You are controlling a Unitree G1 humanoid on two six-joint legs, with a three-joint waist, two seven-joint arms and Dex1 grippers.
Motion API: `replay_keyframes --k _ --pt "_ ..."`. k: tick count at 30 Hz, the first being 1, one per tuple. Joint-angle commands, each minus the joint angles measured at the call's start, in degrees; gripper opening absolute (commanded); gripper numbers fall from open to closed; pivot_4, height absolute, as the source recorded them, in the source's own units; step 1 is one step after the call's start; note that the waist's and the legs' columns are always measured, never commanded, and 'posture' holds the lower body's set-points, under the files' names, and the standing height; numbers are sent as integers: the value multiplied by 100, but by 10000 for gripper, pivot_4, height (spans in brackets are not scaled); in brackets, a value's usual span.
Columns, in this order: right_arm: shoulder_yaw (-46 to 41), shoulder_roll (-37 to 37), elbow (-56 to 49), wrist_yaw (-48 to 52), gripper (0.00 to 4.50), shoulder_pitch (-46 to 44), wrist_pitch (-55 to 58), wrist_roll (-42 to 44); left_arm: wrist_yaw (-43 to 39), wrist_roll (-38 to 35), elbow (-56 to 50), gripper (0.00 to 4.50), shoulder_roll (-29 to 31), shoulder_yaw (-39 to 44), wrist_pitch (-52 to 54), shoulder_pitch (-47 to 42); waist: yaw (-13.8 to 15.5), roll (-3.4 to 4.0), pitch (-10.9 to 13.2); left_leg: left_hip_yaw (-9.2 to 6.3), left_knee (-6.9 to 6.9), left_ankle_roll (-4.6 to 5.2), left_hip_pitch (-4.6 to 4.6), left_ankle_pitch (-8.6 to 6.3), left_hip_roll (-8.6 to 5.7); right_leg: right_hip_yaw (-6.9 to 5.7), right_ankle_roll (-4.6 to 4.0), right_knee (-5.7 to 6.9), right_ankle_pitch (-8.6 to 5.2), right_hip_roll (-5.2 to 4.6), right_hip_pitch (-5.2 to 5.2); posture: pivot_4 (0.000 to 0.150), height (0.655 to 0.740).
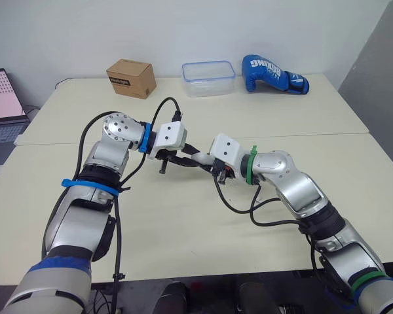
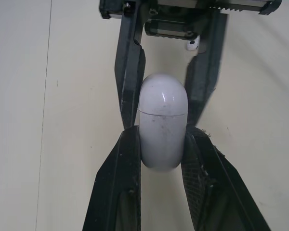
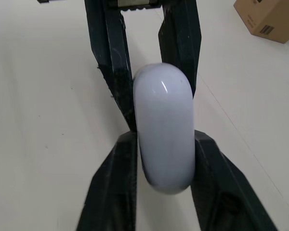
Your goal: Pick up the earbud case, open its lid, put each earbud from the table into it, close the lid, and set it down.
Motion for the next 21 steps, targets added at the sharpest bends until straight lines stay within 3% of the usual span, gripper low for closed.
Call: replay_keyframes --k 1,5,10,21 --pt "-427 -205 -353 -58 29175 220 -148 50 50 -255 -78 7664 55 297 617 -76 7 0 0 -2 0 0 -1 0 0 -1 0 -1 0 0 0 1500 7400" --pt "-1086 -154 -1012 -217 44038 760 321 564 16 -643 -416 7664 172 574 1677 159 10 0 0 -1 3 0 -4 0 -5 0 0 -2 0 -4 1 1500 7400" --pt "-1386 191 -1408 -544 44603 1025 771 889 14 -1026 -1376 7664 230 728 2609 620 -5 0 0 0 3 0 1 0 8 0 0 6 0 2 1 1500 7400" --pt "-2130 718 -1043 -1224 44603 659 1255 1384 100 -1104 -2275 7664 341 618 3007 1146 24 0 0 1 3 0 2 0 12 0 -2 3 1 5 1 1500 7400"
